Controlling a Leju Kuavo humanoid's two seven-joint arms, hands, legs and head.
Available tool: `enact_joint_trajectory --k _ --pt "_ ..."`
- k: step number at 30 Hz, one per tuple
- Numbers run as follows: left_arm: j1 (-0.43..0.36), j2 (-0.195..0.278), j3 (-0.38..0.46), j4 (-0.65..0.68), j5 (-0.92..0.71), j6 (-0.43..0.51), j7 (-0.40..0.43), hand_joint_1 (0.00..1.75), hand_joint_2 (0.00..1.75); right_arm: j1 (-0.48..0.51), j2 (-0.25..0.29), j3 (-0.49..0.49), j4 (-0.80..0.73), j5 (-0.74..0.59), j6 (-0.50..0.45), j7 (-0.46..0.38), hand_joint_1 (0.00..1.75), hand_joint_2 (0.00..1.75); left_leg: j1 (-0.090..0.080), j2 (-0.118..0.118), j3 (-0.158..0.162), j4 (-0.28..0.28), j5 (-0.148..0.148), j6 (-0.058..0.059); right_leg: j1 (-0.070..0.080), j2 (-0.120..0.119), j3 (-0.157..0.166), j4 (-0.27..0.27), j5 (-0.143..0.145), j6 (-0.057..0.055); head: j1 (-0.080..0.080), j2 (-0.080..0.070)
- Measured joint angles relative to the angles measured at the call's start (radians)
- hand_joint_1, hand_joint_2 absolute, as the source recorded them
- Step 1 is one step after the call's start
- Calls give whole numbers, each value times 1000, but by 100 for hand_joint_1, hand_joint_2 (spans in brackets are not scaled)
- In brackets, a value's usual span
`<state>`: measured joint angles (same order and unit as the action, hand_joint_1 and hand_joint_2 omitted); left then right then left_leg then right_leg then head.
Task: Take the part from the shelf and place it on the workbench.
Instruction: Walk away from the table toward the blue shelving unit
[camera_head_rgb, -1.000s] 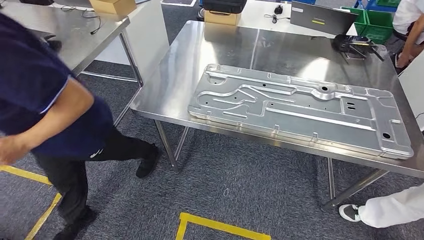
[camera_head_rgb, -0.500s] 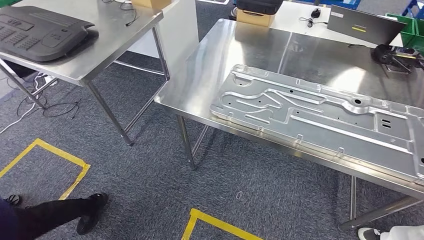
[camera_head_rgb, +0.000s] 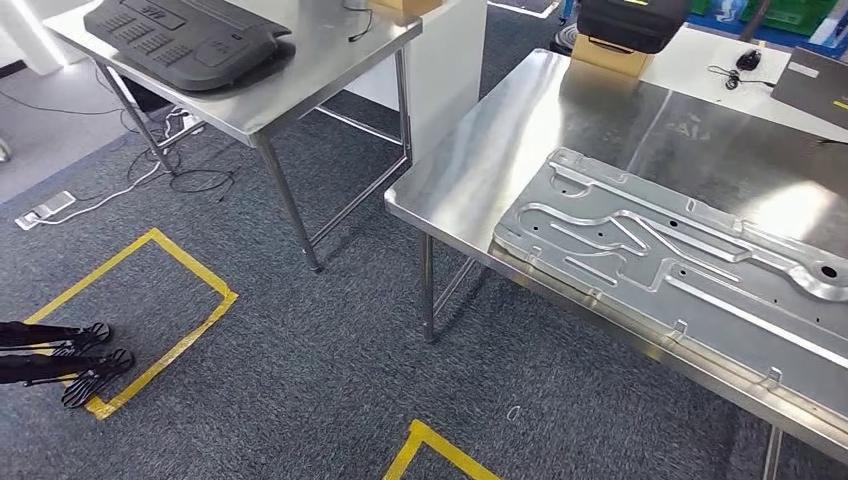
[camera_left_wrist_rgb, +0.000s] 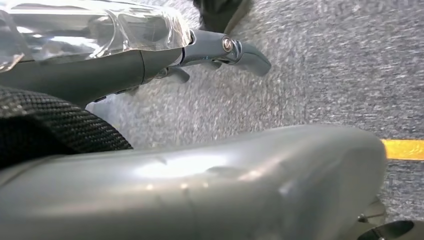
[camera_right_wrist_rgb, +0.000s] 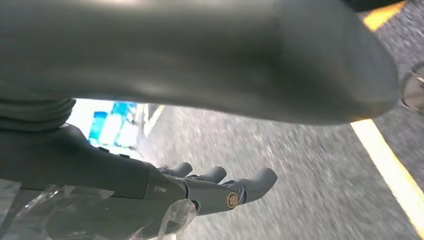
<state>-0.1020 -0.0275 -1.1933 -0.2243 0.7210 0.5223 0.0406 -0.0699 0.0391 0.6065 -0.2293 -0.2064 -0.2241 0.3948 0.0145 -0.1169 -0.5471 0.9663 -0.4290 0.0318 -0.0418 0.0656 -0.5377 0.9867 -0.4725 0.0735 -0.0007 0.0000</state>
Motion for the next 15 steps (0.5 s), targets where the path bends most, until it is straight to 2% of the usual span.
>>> enact_joint_trajectory --k 1,2,3,4,5,7,8,9,10,11,12,14,15 --pt "0 0 1 0 1 3 -1 0 0 -1 0 0 1 0 0 0 0 0 0 -8 -3 1 0 -5 2 1 1 -4 -3 -7 0 0" --pt "0 0 2 0 2 6 -2 0 0 -3 0 0 1 0 0 0 0 0 3 -17 -6 -1 1 -10 4 -10 1 -4 -2 -16 0 0" --pt "1 0 2 0 4 8 -2 0 0 -5 0 0 1 0 0 1 0 0 6 -16 -7 1 0 -13 6 -22 2 -5 -1 -23 0 0" --pt "2 1 3 0 5 10 -3 0 0 -6 0 0 1 0 0 2 0 0 6 1 -14 15 -8 -16 6 -33 3 -6 0 -31 -1 0" --pt "1 1 3 0 7 11 -4 0 0 -5 0 0 1 0 0 2 0 0 6 26 -30 49 -28 -19 6 -45 4 -7 0 -38 -2 0" --pt "0 1 3 0 8 12 -8 0 0 -3 0 0 2 0 0 3 0 0 2 81 -92 179 -92 -24 9 -69 5 -7 -2 -46 -4 0" --pt "-1 1 3 0 7 12 -9 0 0 -2 0 0 2 0 1 3 0 0 2 93 -129 252 -121 -25 12 -83 5 -7 -3 -48 -5 0" --pt "-1 1 3 0 7 12 -10 0 0 -2 0 0 3 0 1 3 0 0 2 98 -154 303 -136 -25 14 -97 6 -7 -5 -49 -5 0" --pt "0 1 3 0 7 12 -10 0 0 -2 0 0 3 0 1 3 0 0 2 101 -161 316 -133 -23 15 -110 7 -7 -7 -50 -5 0" --pt "0 1 3 0 7 13 -10 0 0 -2 0 0 3 0 1 2 0 0 1 105 -145 285 -110 -19 17 -123 9 -7 -9 -50 -5 0" --pt "1 1 3 0 7 13 -10 0 0 -2 0 0 3 0 1 2 0 0 -1 115 -109 216 -77 -13 18 -135 13 -7 -12 -49 -5 0" --pt "2 0 3 0 6 14 -10 0 0 -3 0 0 3 -1 1 0 0 0 -13 159 -34 70 -25 2 22 -155 22 -7 -19 -42 -5 0" --pt "3 0 3 0 5 14 -10 0 0 -3 0 0 3 -2 1 0 0 0 -18 173 -13 28 -14 6 24 -163 25 -7 -22 -38 -5 0"
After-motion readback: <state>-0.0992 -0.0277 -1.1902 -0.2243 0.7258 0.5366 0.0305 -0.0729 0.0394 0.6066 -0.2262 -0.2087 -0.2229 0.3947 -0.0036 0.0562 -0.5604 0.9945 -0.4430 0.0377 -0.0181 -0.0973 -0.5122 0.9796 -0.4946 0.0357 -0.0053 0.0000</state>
